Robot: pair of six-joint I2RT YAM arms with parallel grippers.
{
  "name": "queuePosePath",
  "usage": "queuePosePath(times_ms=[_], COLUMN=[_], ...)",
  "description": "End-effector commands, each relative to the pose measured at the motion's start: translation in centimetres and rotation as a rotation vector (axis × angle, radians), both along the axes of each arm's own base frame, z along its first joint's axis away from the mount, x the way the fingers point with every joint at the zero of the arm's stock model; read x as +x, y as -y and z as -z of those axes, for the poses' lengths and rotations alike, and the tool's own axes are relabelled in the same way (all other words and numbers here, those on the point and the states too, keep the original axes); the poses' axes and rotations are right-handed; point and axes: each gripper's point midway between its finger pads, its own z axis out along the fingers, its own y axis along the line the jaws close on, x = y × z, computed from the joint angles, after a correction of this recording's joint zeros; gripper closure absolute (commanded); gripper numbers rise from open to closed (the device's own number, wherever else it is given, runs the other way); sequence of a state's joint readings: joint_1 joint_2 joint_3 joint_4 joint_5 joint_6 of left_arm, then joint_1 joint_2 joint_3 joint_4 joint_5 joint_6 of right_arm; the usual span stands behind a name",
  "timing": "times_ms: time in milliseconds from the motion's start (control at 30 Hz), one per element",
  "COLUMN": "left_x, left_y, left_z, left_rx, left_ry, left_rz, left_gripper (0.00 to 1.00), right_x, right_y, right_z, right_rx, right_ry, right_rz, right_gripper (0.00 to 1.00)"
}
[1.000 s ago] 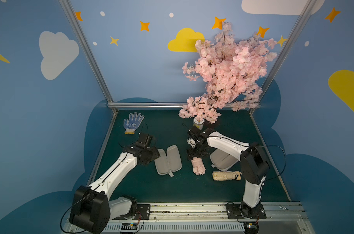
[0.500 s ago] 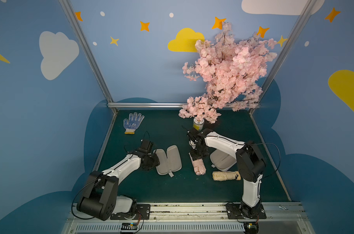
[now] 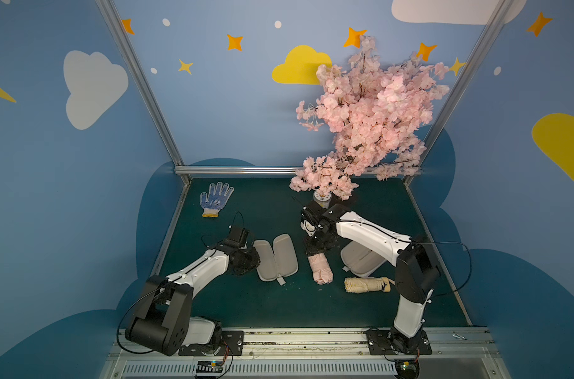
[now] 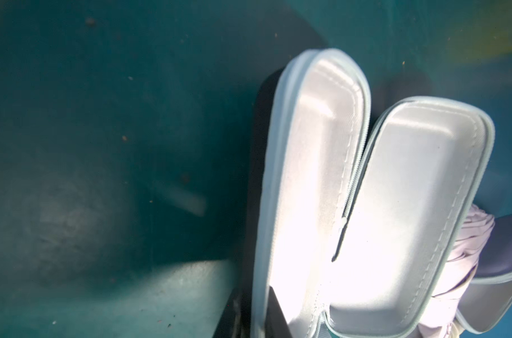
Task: Put umbrellas into zippered umbrella sleeves
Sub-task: Pick up the umbrella from the center of the board, then place the umbrella in the umbrella sleeve.
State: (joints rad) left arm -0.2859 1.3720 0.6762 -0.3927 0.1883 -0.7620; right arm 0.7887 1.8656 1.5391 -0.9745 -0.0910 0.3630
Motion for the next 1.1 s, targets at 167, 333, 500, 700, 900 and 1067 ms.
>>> queuePosePath(times_ms=[167,333,500,700,900,1067], left_x=[-0.1,-0.4,-0.6,-1.0,-1.9,-2.7], left_y=[-0.1,-0.2,0.6,3.2,1.7,-0.4], left_z=[-0.8,-0.7,0.0,0.9,0.2,-0.9], left_rx=[0.002,-0.003,-0.048,-0.132,-0.121,-0.137], left_ry=[0.022,0.032,0.049,0.051,0.038,0.068], left_rz=[0.021,0.017,0.028,0.028,-0.017,-0.123], left_gripper=[0.87,0.87,0.87,0.85,0.63,0.57], right_x=[-0.5,-0.5,-0.1,0.3,-1.7,-1.8], right_y=[2.6,2.6,3.0,-1.2,-11.7,-16.1], right_z=[5.1,7.4,5.9,-3.1,-4.6,-4.2], right_rx=[-0.156,-0.169,-0.18,-0.036,0.286,0.418], right_ry=[-0.152,-0.166,-0.092,0.047,-0.061,-0.138], right_rz=[-0.027,-0.001,-0.013,-0.082,-0.149,-0.172], right_gripper=[0.19,0.22,0.62,0.69,0.71,0.75])
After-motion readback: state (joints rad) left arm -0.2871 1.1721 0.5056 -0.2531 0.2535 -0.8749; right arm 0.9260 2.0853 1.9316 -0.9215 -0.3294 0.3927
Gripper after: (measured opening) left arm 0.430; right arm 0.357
